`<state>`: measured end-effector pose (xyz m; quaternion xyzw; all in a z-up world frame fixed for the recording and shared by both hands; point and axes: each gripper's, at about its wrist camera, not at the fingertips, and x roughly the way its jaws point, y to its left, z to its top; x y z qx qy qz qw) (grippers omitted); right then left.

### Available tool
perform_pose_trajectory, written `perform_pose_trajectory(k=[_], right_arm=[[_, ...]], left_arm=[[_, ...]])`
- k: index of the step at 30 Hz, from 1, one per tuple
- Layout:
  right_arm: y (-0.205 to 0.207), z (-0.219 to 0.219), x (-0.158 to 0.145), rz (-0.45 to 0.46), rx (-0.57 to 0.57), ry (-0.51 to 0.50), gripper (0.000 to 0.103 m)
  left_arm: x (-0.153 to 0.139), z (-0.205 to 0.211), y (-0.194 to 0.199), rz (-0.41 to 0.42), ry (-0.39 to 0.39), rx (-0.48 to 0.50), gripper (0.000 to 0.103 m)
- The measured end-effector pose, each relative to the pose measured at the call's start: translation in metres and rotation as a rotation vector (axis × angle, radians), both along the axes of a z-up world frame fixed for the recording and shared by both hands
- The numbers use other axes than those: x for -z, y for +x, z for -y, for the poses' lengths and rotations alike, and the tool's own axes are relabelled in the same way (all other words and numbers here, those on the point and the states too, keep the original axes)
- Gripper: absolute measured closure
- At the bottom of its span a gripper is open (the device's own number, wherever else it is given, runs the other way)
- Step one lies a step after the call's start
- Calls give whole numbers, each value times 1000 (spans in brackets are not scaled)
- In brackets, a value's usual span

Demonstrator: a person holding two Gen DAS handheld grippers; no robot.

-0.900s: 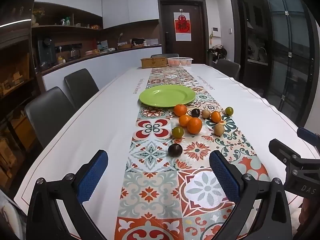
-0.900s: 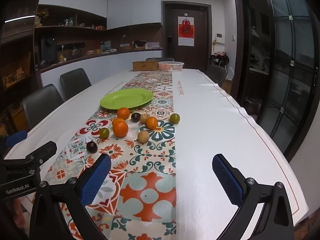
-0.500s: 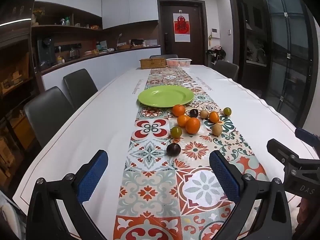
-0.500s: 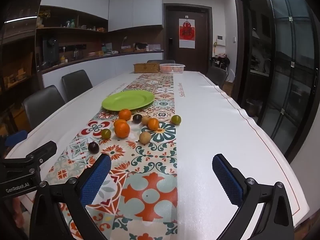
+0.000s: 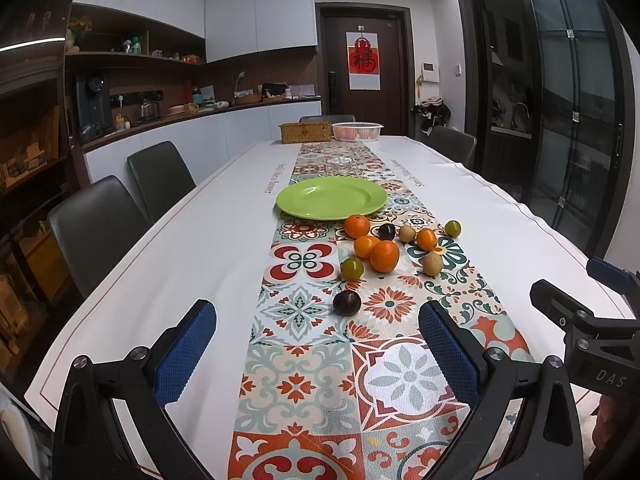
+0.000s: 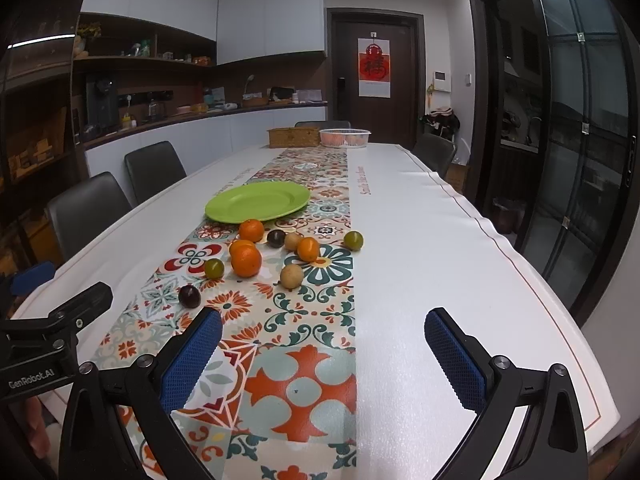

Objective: Organize fruits

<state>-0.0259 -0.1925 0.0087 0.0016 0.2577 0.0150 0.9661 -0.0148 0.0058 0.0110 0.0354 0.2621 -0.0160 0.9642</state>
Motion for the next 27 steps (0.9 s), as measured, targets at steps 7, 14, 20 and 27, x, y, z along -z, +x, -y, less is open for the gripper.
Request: perform_pose_trajectory(k=[7,14,20,27], right_arm=[[0,0,0,1,0,0,1],[-2,-1,-1,1,-2,0,1],[-2,-1,-2,2,-1,-1,1],[-2,-1,-1,3,-2,-1,1]], left_arm=[[-3,0,-1,-1,1,0,0],[-3,0,-2,0,-1,1,0],[-2,-1,-2,4,-3,0,0],[-2,-1,-2,5,-4,1,0]])
